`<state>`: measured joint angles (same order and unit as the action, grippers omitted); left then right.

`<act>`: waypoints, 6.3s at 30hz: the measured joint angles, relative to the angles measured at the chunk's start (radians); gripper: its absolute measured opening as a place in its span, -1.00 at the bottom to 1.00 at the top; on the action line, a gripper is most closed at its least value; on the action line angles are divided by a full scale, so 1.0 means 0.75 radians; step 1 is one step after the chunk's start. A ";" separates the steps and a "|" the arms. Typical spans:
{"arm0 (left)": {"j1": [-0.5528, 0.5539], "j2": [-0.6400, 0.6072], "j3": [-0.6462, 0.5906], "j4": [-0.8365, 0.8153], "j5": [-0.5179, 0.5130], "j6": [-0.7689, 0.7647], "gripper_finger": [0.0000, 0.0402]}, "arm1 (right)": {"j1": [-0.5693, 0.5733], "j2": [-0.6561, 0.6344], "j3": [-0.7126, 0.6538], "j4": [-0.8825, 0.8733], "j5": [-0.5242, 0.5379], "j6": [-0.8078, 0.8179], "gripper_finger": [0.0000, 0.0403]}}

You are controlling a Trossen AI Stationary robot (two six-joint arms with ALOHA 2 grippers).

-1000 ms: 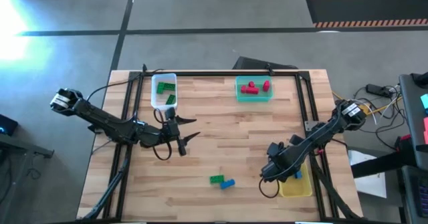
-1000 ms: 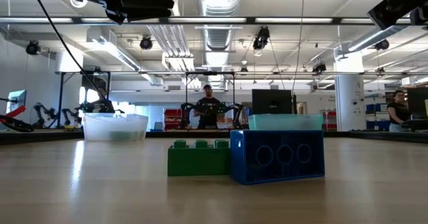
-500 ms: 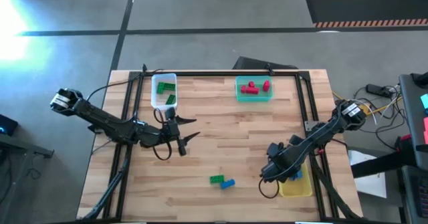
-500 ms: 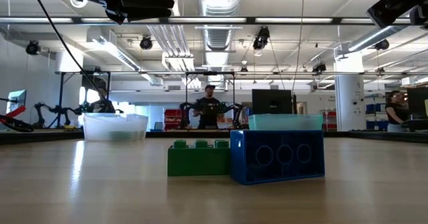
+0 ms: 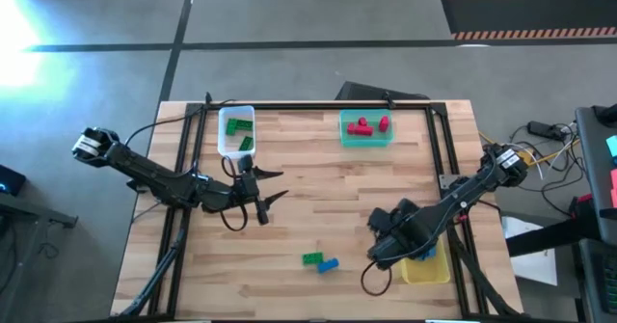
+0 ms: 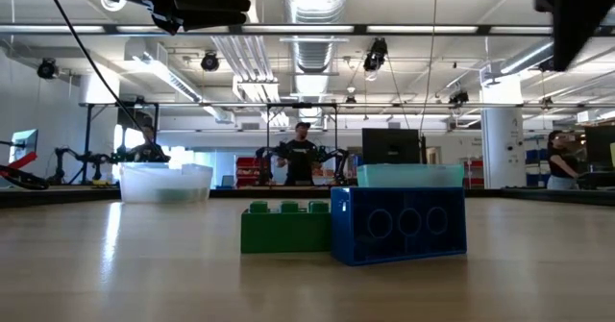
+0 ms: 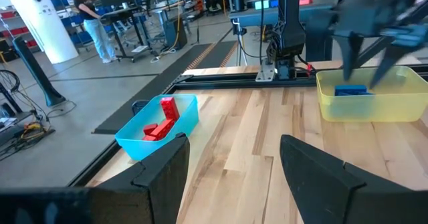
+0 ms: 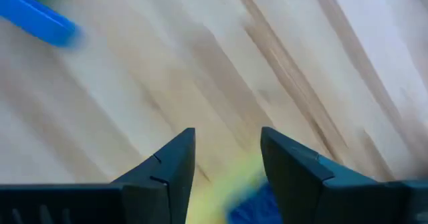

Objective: Sort & place blocks by color
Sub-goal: Put the green game piece into the white bin

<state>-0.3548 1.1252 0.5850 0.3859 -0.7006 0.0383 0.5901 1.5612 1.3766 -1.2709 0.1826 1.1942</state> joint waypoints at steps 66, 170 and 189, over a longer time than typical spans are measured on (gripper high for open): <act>0.000 0.000 -0.003 -0.002 0.000 0.001 0.08 | -0.218 0.817 0.624 0.619 -0.031 -1.087 0.17; 0.029 0.493 0.042 0.880 0.437 0.148 -0.35 | -0.395 0.088 -0.606 3.023 0.207 -1.870 -0.37; 0.058 0.466 0.042 0.643 0.071 0.167 -0.36 | -0.395 0.007 -0.608 2.874 0.397 -1.851 0.26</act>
<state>-0.3115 1.4749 0.6163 0.8683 -0.6472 0.1636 0.2936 1.5666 0.9203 0.8846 0.4801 -0.1944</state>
